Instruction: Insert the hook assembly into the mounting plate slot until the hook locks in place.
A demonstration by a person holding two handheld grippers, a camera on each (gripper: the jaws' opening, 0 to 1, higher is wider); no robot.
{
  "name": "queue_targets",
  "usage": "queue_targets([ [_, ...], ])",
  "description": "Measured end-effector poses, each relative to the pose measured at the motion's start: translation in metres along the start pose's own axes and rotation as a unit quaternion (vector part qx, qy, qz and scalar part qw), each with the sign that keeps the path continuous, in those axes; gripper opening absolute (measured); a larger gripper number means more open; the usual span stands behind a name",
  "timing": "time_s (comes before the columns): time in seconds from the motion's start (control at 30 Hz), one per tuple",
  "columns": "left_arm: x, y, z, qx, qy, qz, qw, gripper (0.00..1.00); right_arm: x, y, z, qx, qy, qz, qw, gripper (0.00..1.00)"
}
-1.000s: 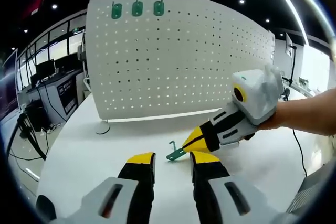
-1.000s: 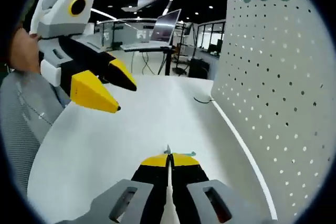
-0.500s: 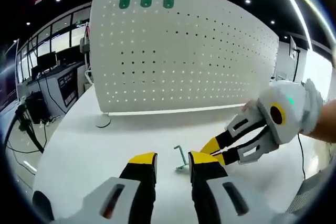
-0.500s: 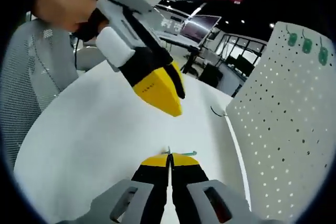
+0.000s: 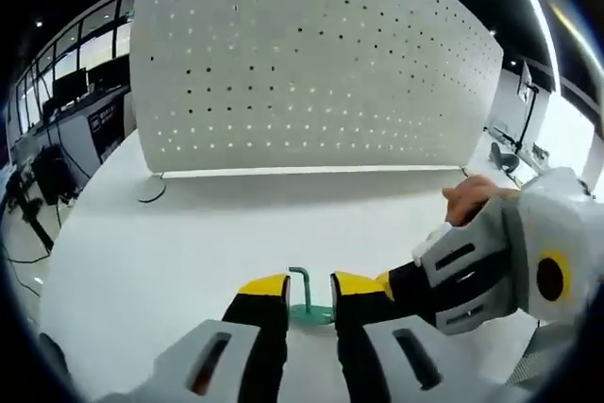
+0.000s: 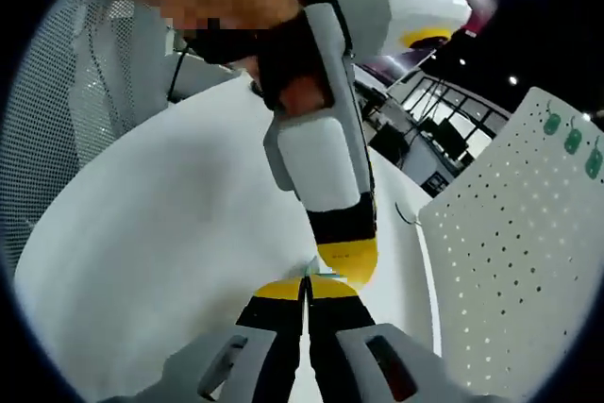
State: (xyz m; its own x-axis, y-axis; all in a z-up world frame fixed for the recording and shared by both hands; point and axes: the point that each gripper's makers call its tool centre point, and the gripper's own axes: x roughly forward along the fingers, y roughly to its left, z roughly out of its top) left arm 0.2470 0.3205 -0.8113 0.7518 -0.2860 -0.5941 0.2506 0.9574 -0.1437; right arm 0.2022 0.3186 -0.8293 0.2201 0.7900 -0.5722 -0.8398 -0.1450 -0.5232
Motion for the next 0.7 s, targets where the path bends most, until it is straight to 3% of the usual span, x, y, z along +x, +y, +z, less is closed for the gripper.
queue_targets([
  [0.43,0.006,0.006,-0.019,0.002,0.028,0.019,0.9994,0.11,0.002,0.01,0.002,-0.011,0.006,0.008,0.9999,0.0],
  [0.7,0.004,0.006,-0.022,0.012,0.027,0.024,0.9993,0.03,0.003,0.011,0.004,-0.005,0.01,0.005,0.9999,0.0],
])
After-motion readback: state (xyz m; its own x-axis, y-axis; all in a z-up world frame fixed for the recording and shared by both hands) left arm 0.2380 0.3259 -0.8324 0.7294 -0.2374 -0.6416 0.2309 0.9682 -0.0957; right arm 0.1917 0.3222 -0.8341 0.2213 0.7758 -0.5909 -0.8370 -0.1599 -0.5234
